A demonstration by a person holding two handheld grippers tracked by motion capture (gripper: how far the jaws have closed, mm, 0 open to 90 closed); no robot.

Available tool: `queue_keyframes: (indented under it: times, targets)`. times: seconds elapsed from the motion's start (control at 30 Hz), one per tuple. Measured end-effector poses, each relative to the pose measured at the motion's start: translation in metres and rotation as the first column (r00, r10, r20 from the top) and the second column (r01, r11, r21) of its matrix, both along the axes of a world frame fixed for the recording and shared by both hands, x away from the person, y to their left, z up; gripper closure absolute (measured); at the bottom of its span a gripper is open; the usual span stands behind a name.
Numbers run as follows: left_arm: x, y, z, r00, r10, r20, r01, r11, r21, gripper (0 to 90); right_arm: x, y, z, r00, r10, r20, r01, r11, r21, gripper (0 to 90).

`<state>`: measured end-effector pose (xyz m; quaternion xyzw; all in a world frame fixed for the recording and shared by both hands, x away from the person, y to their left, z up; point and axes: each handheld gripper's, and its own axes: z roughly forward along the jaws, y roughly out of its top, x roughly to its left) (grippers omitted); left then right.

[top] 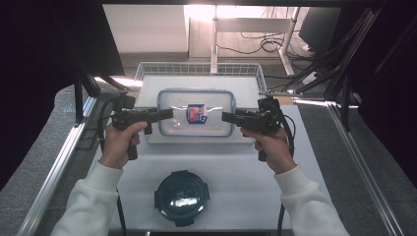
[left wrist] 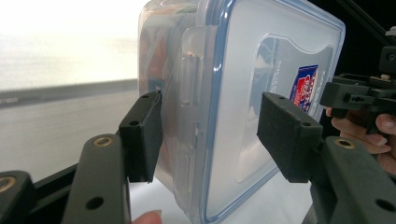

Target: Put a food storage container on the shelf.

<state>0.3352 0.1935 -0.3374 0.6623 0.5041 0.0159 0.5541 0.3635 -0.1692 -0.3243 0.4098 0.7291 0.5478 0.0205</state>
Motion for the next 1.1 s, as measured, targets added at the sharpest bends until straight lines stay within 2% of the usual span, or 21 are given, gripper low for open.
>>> queue_keyframes:
  times: [0.27, 0.63, 1.1]
  targets:
    - [0.010, -0.001, 0.013, 0.9999, -0.004, 0.013, 0.004, 0.9998, 0.019, 41.6, 0.009, -0.001, 0.007, 1.0000, 0.002, -0.001, -0.002, 1.000, 0.012, 45.1]
    - [0.025, -0.003, 0.022, 0.9999, 0.000, 0.011, 0.000, 0.9999, 0.012, 41.9, 0.025, -0.003, 0.017, 1.0000, 0.008, -0.006, -0.007, 1.000, 0.011, 45.1]
    - [0.050, -0.003, 0.034, 0.9999, -0.003, 0.012, 0.003, 1.0000, 0.006, 42.1, 0.049, -0.004, 0.028, 1.0000, 0.005, -0.008, -0.005, 1.000, 0.009, 45.3]
